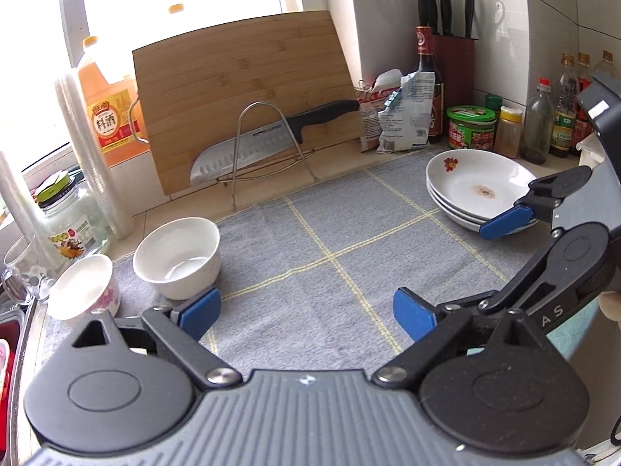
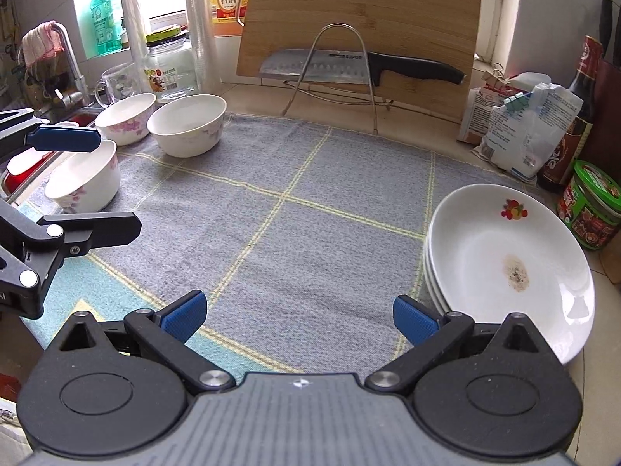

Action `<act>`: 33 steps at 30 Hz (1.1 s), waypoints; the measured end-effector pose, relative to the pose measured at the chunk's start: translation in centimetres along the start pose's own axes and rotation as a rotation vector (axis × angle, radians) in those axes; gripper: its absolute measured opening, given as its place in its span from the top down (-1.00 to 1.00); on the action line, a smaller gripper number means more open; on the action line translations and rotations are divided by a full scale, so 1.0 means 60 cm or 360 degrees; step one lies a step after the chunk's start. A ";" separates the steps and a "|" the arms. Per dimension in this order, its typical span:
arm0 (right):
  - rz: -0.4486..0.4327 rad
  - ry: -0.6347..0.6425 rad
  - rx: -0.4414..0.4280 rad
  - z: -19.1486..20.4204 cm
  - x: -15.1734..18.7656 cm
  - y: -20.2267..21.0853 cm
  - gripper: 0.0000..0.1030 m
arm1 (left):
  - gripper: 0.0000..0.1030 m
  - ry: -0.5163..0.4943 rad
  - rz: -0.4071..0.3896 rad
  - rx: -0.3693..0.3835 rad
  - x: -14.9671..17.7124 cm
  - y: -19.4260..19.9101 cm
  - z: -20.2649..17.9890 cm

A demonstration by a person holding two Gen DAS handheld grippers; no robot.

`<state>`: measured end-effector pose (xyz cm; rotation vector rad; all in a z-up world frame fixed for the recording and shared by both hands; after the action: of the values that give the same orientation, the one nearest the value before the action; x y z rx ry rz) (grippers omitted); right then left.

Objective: Organize plates and bowls
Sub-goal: 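Withdraw both tools from the stack and move toward the white bowls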

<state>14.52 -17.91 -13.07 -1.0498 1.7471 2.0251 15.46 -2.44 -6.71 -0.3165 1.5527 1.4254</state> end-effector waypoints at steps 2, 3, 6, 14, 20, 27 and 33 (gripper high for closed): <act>0.0010 0.0029 -0.0001 0.023 -0.008 -0.011 -1.00 | -0.85 0.0022 0.0012 -0.0009 0.014 0.005 0.023; 0.0015 0.0042 -0.0010 0.037 -0.013 -0.018 -1.00 | -0.85 0.0031 0.0019 -0.0021 0.022 0.007 0.037; 0.0019 0.0067 -0.0033 0.074 -0.029 -0.034 -1.00 | -0.85 0.0055 0.0039 -0.0053 0.042 0.013 0.072; 0.0019 0.0147 -0.0081 0.166 -0.076 -0.075 -1.00 | -0.85 0.0123 0.0117 -0.0127 0.103 0.026 0.172; 0.0000 0.0196 -0.0130 0.221 -0.110 -0.097 -1.00 | -0.85 0.0105 0.0197 -0.0117 0.150 0.012 0.220; -0.0018 0.0223 -0.0226 0.282 -0.140 -0.114 -1.00 | -0.85 0.0051 0.0220 -0.0047 0.177 -0.010 0.243; -0.0020 0.0249 -0.0315 0.330 -0.165 -0.140 -1.00 | -0.85 -0.0015 0.0184 0.0017 0.180 -0.027 0.244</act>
<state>19.87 5.17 -12.52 -1.3081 1.6317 2.1968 18.09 14.21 -13.75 -0.2163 1.5925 1.5048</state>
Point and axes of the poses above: each gripper's, at about its wrist camera, not at the fingertips, and y roughly against the way its jaws point, z to its left, x to its underside, the point moved 9 cm from there along -y, roughly the way its jaws point, and after that the axes turned 1 degree about -y, right-handed, at the moved point
